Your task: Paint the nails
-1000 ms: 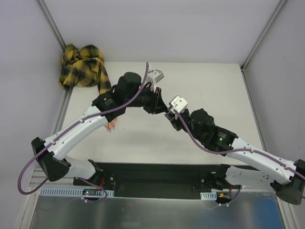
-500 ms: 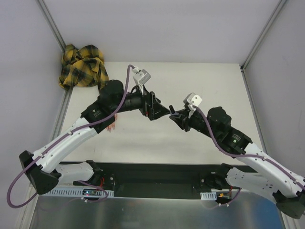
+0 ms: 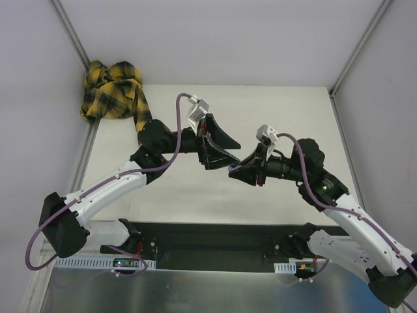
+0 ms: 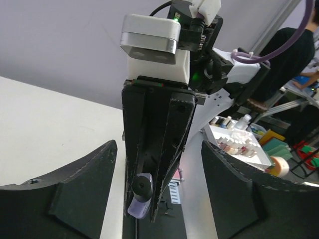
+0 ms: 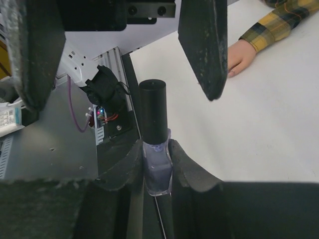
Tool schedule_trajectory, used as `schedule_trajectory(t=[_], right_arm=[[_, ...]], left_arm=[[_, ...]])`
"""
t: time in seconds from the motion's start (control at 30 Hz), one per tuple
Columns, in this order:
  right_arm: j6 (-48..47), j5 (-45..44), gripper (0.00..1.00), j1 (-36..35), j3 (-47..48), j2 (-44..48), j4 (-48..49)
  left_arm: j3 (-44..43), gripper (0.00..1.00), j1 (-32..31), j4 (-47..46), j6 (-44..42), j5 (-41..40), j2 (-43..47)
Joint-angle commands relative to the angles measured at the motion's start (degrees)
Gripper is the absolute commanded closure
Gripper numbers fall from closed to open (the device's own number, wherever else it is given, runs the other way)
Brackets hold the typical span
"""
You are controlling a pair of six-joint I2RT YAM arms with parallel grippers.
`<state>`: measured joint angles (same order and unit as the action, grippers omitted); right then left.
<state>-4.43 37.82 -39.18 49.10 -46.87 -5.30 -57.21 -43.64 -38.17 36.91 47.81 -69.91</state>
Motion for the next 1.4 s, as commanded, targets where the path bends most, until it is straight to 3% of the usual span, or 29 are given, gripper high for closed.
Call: schedule_trajectory(t=[0.0, 0.13, 0.53, 0.87, 0.97, 1.03, 1.07, 1.17, 1.2, 1.23, 1.27, 1.3, 1.37], right_arm=[[3.0, 4.5, 1.00, 0.6, 3.1, 1.2, 5.0], [2.6, 3.1, 1.00, 1.0, 2.9, 1.8, 5.0], [2.0, 2.0, 1.00, 1.6, 3.9, 2.5, 6.4], [1.4, 2.1, 1.00, 1.8, 4.2, 2.5, 6.6], [1.2, 1.9, 1.00, 1.8, 4.1, 2.3, 6.5], [0.7, 0.7, 1.00, 1.8, 4.1, 2.2, 5.9], [0.0, -0.3, 1.00, 1.9, 4.2, 2.1, 5.6], [-3.7, -11.6, 1.00, -1.1, 5.3, 2.0, 0.5], [-5.2, -26.3, 1.00, -3.5, 5.7, 2.0, -1.1], [-7.0, -35.8, 1.00, -6.8, 5.9, 2.2, -2.6], [-10.5, -46.6, 1.00, -15.0, 5.6, 2.0, -2.3], [-11.9, -62.3, 1.00, -18.6, 5.1, 1.1, -1.1], [-14.9, -70.3, 1.00, -24.9, 4.4, -0.1, 3.1]], left_arm=[[-1.1, 0.35, 0.3, -10.9, 4.6, 5.3, -1.5], [-0.4, 0.37, 0.4, -11.6, 4.9, 5.9, -1.6], [-1.3, 0.59, 0.3, -7.8, 3.0, 7.1, -2.3], [-3.1, 0.71, 0.2, -4.3, 1.8, 7.1, -3.7], [-3.7, 0.82, 0.3, -3.1, 1.4, 6.3, -3.8], [-3.8, 1.00, 0.2, -1.6, 0.6, 4.7, -3.4], [-3.7, 1.00, 0.2, -0.4, 0.3, 3.0, -2.6], [-4.0, 1.00, -2.3, 8.5, -4.8, -8.4, -0.1], [-4.9, 1.00, -4.2, 12.8, -9.9, -23.3, 0.7], [-5.6, 1.00, -7.6, 19.6, -13.1, -32.1, 2.0], [-6.6, 1.00, -11.1, 23.2, -16.0, -44.3, 2.0], [-9.5, 1.00, -17.9, 25.7, -18.4, -62.3, 1.4], [-12.4, 1.00, -20.1, 30.9, -17.5, -70.3, -1.8]])
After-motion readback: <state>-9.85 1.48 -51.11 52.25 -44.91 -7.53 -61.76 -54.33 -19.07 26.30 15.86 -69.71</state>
